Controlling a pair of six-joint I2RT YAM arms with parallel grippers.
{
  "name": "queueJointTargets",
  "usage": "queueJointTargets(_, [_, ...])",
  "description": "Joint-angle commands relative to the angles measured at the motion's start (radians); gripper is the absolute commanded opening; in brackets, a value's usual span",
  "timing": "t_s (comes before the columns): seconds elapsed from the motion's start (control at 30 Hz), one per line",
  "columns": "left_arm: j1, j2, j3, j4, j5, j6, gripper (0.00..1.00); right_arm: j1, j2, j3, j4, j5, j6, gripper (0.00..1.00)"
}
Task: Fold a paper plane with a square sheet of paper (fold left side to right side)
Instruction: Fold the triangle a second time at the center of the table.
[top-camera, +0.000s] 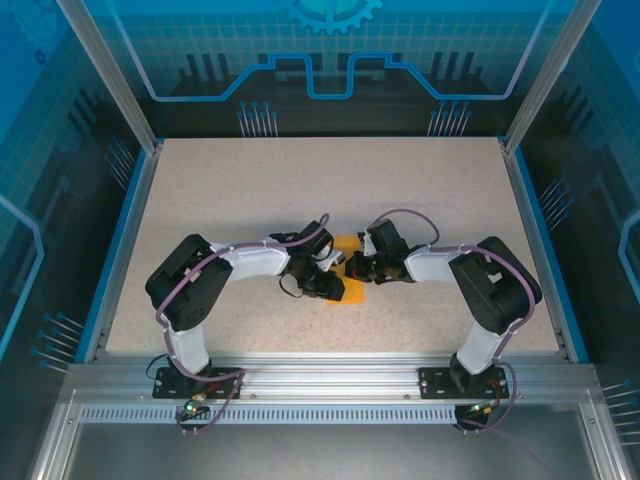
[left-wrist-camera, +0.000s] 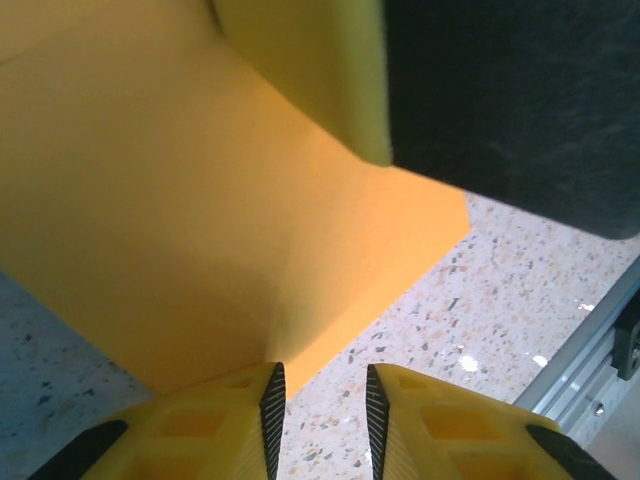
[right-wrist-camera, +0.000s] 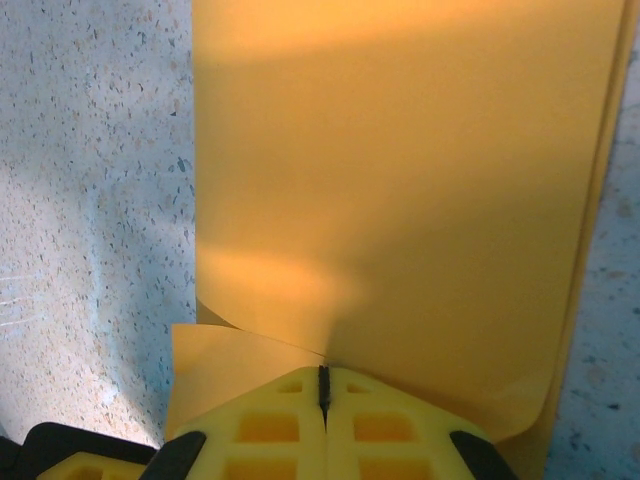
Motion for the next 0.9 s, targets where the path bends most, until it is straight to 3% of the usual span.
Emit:
queueJointTargets(0.0, [0.004, 0.013, -0.017, 0.002, -0.030, -0.002, 0.31, 0.009, 0.038, -0.003, -0.108, 0.028, -0.025, 0.00])
queueJointTargets(0.87, [0.004, -0.080, -0.205, 0.045, -0.045, -0.058, 0.27, 0.001, 0.042, -0.001, -0.133, 0.035, -0.034, 0.00])
